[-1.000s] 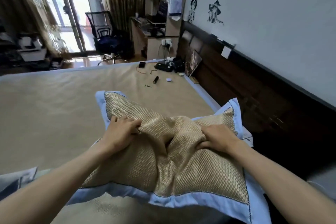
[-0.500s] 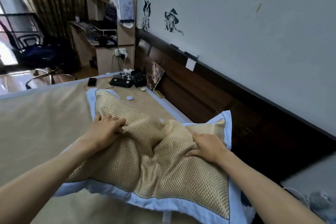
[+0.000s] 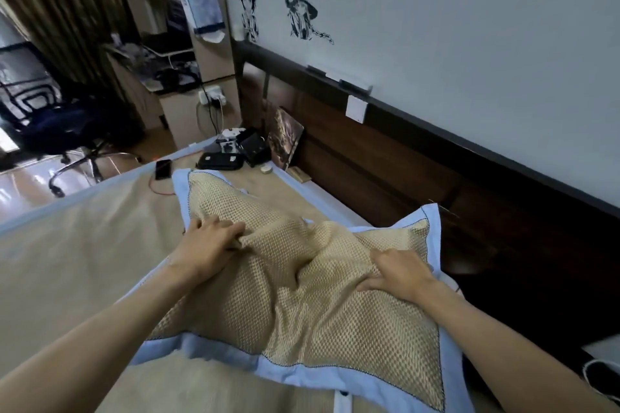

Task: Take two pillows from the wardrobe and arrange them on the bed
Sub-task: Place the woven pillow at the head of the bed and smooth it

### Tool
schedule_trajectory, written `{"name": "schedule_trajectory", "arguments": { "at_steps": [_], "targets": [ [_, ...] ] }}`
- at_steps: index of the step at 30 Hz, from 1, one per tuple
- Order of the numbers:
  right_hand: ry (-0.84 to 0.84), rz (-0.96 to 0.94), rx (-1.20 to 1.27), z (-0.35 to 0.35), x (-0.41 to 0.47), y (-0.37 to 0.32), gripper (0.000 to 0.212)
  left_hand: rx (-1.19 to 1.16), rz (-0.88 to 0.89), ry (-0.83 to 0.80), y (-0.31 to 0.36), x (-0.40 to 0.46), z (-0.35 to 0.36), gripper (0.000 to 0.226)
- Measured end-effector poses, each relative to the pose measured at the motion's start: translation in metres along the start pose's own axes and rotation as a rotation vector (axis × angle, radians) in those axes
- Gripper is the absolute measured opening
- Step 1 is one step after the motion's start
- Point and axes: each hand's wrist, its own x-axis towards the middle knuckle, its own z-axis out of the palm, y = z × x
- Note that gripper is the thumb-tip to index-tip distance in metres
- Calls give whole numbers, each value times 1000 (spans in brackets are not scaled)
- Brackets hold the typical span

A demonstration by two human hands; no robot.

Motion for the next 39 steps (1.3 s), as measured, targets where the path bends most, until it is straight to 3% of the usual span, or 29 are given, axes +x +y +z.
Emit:
{"name": "schedule_trajectory", "arguments": {
  "at_steps": [9,16,27,34,39],
  "targets": [
    [-68,-74,145,22,69,159,75,115,-39,-148,73,152,45,20],
    [-35,4,167,26,95,216,67,232,31,-232,98,246,40,29],
    [-17,85,112,33,181,203,73,222,132,-338,26,336,71,34],
    [-65,277,164,55,235,156,66,245,252,-449,-36,404,119,47],
    [68,374,146,103,271,134,72,302,266,-477,-59,449,159,48]
  ]
}}
